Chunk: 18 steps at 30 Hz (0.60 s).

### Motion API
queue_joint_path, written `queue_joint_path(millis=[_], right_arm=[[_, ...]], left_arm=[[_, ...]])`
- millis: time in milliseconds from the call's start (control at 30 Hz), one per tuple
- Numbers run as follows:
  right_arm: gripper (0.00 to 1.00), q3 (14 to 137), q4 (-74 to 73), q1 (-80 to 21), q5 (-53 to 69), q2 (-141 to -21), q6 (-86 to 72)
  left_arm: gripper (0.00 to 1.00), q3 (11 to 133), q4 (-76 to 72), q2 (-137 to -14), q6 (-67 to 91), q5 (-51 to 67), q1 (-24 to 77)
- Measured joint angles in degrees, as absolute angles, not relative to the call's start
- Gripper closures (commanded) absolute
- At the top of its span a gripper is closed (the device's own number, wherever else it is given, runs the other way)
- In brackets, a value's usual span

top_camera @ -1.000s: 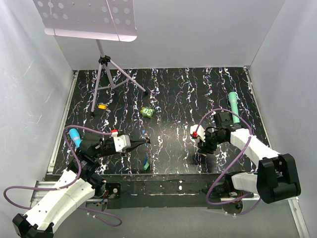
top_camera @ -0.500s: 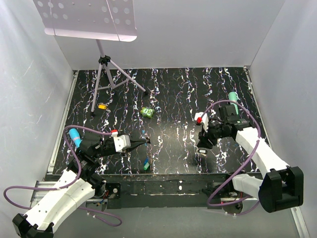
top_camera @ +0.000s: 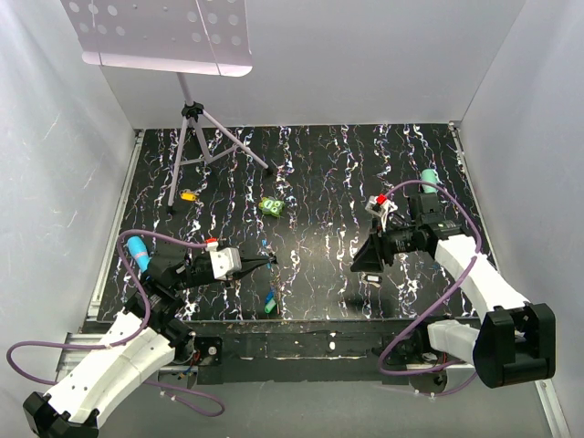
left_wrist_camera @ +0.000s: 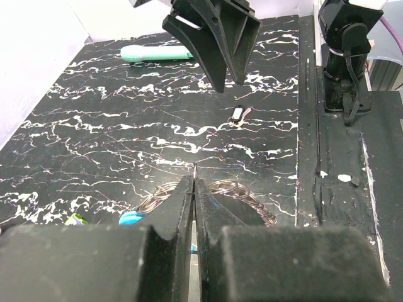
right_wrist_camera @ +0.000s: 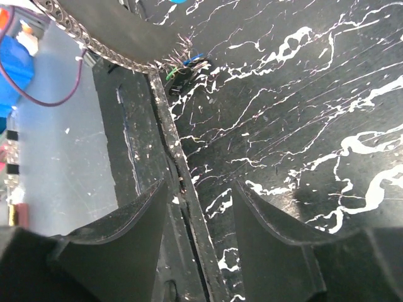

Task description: Put the keys on the keyring

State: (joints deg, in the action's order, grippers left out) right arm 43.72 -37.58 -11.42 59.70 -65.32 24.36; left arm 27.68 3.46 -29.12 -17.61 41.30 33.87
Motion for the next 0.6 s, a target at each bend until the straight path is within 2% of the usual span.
queue_joint_path(millis=[600], right_arm=[[0.45, 38.3, -25.7, -10.8, 59.5, -65.7, 9.6]], left_arm=[[1.0, 27.7, 3.5, -29.6, -18.0, 41.3, 33.8]])
